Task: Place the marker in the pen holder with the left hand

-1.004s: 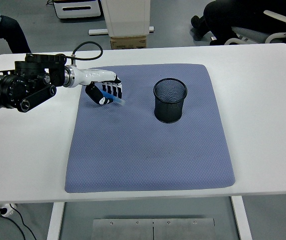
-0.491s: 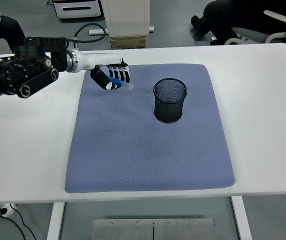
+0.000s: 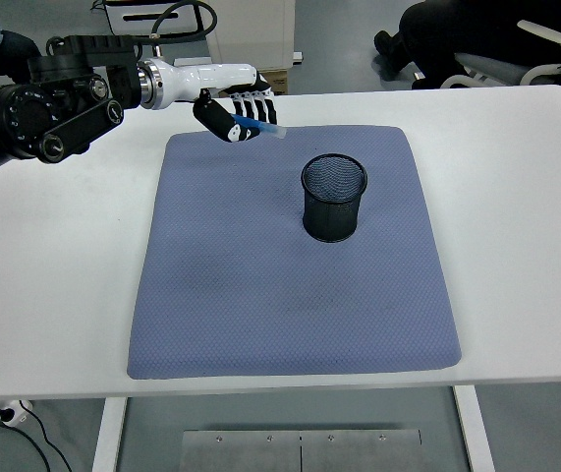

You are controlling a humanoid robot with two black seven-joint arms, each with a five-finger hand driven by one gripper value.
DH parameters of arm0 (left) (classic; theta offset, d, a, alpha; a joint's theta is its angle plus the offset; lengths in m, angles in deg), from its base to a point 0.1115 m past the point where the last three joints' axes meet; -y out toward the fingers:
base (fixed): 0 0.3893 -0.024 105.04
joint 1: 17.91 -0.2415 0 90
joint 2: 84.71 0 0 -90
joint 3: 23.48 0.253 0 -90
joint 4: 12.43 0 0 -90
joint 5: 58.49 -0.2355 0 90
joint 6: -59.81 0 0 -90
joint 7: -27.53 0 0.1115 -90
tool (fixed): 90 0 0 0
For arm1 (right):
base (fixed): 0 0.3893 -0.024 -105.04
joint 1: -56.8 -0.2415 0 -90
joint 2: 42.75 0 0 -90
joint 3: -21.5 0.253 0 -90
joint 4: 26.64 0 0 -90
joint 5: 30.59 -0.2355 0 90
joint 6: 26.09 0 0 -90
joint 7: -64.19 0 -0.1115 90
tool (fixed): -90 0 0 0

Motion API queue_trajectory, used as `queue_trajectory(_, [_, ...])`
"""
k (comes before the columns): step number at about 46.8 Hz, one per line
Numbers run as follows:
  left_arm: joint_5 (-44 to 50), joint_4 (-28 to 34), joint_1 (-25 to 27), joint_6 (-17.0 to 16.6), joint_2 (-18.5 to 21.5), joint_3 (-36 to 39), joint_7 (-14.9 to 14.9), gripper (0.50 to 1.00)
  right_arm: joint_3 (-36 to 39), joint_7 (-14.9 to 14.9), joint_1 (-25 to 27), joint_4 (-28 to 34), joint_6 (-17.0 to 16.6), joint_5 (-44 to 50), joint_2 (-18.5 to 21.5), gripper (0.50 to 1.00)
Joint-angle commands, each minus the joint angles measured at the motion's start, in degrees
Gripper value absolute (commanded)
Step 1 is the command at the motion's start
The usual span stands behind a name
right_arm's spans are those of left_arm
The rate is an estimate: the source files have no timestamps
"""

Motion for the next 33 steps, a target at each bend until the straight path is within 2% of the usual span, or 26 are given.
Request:
queue_trajectory(1, [0.8,0.0,0.6,0.7,-0.8,-0.9,0.0,0.500,-0.1,0.0,0.0,0.0,0.0,0.0,0.0,1.000])
queue_trajectory(9, [2.7,0.0,0.7,0.9,-2.5,-2.1,0.1,0.500,0.0,0.0,0.0,0.0,0.0,0.0,0.0,1.000])
queue_trajectory(33, [16.8,0.0,0.2,0.7,-9.3,-4.6,-0.4,0.500,0.0,0.0,0.0,0.0,0.0,0.0,0.0,1.000])
